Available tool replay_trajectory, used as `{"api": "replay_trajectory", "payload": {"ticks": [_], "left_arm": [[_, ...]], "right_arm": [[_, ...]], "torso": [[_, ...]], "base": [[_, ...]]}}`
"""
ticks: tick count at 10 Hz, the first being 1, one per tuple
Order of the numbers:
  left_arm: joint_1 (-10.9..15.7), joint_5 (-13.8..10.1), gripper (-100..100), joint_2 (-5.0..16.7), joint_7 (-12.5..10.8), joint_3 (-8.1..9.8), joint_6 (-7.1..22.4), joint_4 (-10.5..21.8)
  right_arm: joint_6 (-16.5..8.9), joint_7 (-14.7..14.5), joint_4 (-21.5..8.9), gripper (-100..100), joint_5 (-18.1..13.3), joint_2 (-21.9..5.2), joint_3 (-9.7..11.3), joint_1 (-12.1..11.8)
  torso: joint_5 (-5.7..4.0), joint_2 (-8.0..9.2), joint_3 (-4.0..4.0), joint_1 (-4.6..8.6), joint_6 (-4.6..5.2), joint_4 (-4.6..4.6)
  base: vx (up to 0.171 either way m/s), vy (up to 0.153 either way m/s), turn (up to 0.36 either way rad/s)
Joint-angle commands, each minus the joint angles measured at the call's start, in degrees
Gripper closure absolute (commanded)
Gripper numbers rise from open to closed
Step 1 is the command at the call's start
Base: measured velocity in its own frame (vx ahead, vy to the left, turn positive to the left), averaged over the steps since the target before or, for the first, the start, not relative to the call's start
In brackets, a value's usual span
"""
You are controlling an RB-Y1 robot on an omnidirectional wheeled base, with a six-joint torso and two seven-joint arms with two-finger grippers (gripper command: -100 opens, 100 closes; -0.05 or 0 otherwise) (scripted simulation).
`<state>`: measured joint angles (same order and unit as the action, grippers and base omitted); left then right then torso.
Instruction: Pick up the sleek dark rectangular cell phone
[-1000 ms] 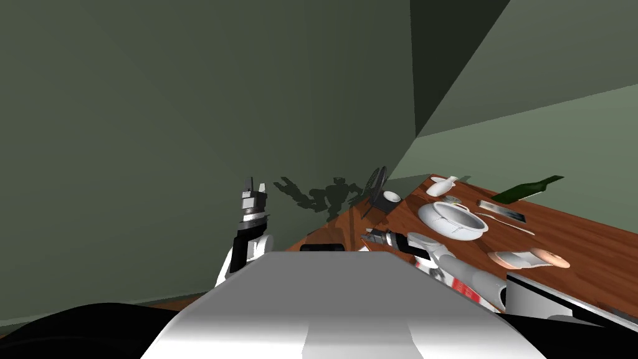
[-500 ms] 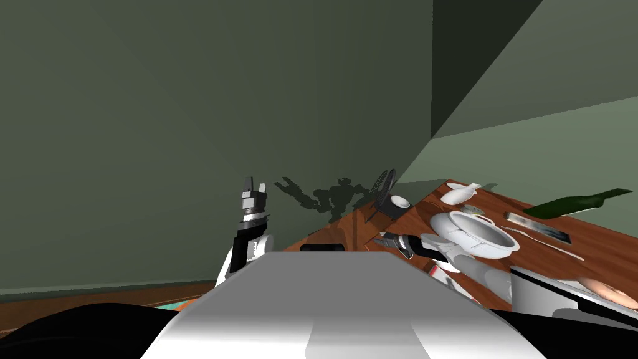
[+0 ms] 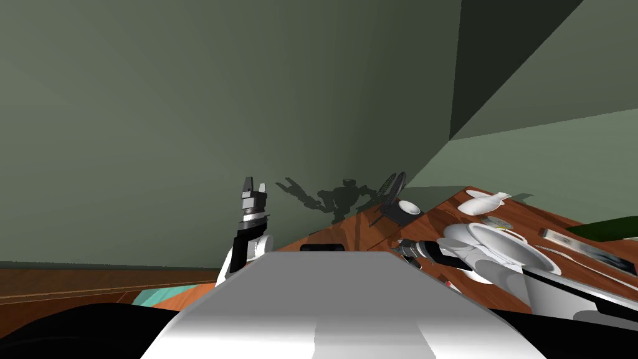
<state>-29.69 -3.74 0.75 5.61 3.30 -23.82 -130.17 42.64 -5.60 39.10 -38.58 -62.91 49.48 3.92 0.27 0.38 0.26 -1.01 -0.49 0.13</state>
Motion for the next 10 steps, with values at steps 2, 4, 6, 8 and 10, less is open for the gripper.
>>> {"api": "replay_trajectory", "payload": {"ticks": [2, 4, 6, 8, 10], "left_arm": [[0.0, 0.0, 0, 0.0, 0.0, 0.00, 0.0, 0.0], [0.0, 0.0, 0, 0.0, 0.0, 0.00, 0.0, 0.0], [0.0, 0.0, 0, 0.0, 0.0, 0.00, 0.0, 0.0], [0.0, 0.0, 0, 0.0, 0.0, 0.00, 0.0, 0.0], [0.0, 0.0, 0, 0.0, 0.0, 0.00, 0.0, 0.0]], "right_arm": [[0.1, -0.5, -4.0, -100, -1.4, -0.4, 1.5, 0.5], [-0.6, -0.8, -6.3, -100, -3.0, -0.8, 3.4, -0.3], [0.3, -1.2, -6.9, 0, -2.5, -0.3, 2.8, 0.4], [-1.4, -1.7, -7.8, -100, -2.4, 2.7, 2.5, -0.6], [-2.7, -2.1, -8.6, -100, -2.3, 5.1, 2.3, -1.5]], "torso": [[0.00, 0.02, 0.01, -0.01, 0.02, 0.00], [0.01, 0.10, 0.06, -0.07, 0.02, 0.02], [0.02, 0.15, 0.09, -0.11, 0.03, 0.04], [-0.03, -0.01, 0.00, 0.07, 0.01, 0.00], [-0.55, -0.26, -0.19, 0.86, -0.05, -0.13]], "base": [[-0.011, 0.000, 0.051], [-0.046, 0.020, 0.058], [-0.016, 0.008, -0.001], [0.026, -0.063, 0.044], [0.020, -0.105, 0.054]]}}
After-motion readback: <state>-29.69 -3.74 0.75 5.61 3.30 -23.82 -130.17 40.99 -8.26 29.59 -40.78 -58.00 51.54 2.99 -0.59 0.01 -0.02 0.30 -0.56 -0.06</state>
